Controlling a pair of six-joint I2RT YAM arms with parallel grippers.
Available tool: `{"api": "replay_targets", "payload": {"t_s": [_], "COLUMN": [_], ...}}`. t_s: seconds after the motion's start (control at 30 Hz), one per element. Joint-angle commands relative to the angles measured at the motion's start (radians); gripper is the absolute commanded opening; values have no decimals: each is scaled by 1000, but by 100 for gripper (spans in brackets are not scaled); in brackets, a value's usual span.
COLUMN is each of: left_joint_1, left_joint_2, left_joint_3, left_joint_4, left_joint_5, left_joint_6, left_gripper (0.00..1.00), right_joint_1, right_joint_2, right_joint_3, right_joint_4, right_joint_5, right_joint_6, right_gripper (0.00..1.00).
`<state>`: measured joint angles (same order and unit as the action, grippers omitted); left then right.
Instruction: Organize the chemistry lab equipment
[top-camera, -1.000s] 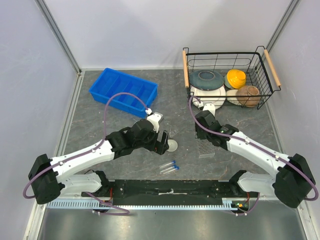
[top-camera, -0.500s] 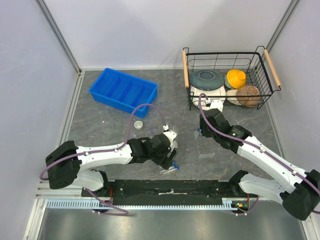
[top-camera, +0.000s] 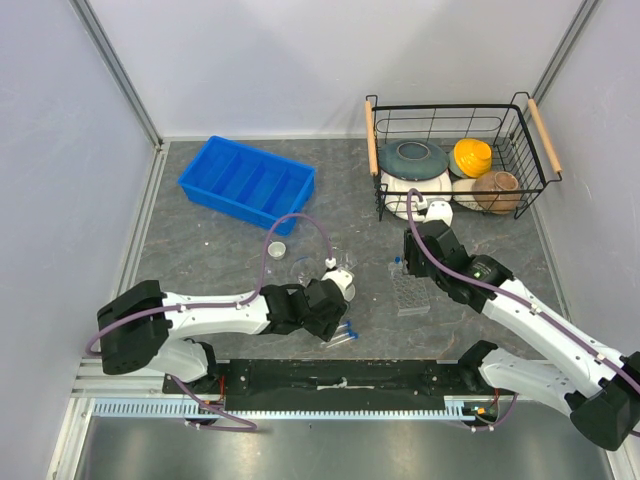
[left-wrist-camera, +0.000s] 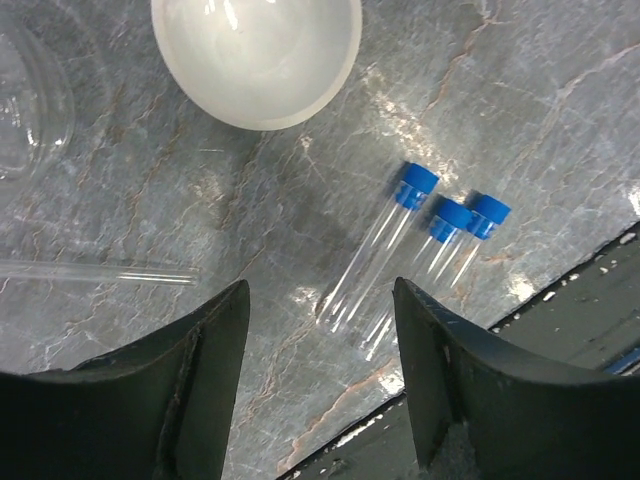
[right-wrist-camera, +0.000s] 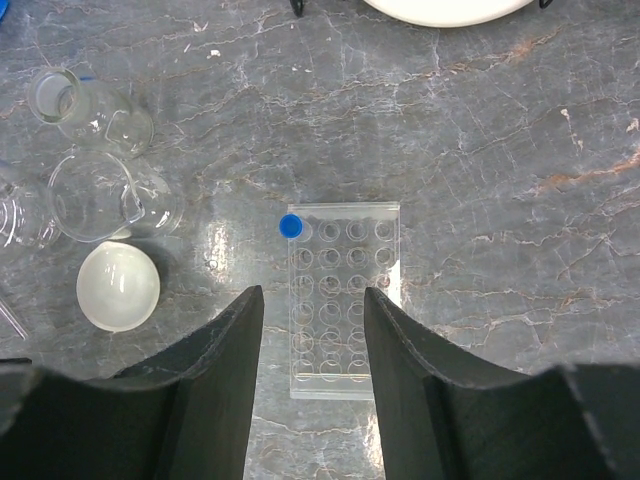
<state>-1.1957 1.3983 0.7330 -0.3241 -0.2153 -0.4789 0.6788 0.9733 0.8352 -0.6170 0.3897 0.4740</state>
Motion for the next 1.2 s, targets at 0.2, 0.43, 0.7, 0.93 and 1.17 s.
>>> {"api": "replay_targets", "payload": {"t_s": [0.2,0.43,0.7,0.93,1.17], "left_joint_1": [-24,-39,-47,-53,-62], "left_joint_2": [30,48,79,88,54], "left_joint_3": [-27,-30,-32,-30,-14], "left_joint_4": [53,65,77,76,42], "left_joint_5": [-76,-75,-67,-52,-44], "left_joint_6": [-47,-50,-52,-46,-17], "left_gripper": [62,60,50,24,4], "right_joint_1": [1,1,1,1,2], "right_joint_2": [-12,-7,1,-12,-27], "right_joint_3": [-16,-18,-21,-36,-44], "right_joint_4": [2,5,8,13,8], "right_joint_5": [-17,-20,-23,-25,-29], "right_joint_6": [-2,-2,-3,9,21], "right_gripper": [52,52,51,50,49]}}
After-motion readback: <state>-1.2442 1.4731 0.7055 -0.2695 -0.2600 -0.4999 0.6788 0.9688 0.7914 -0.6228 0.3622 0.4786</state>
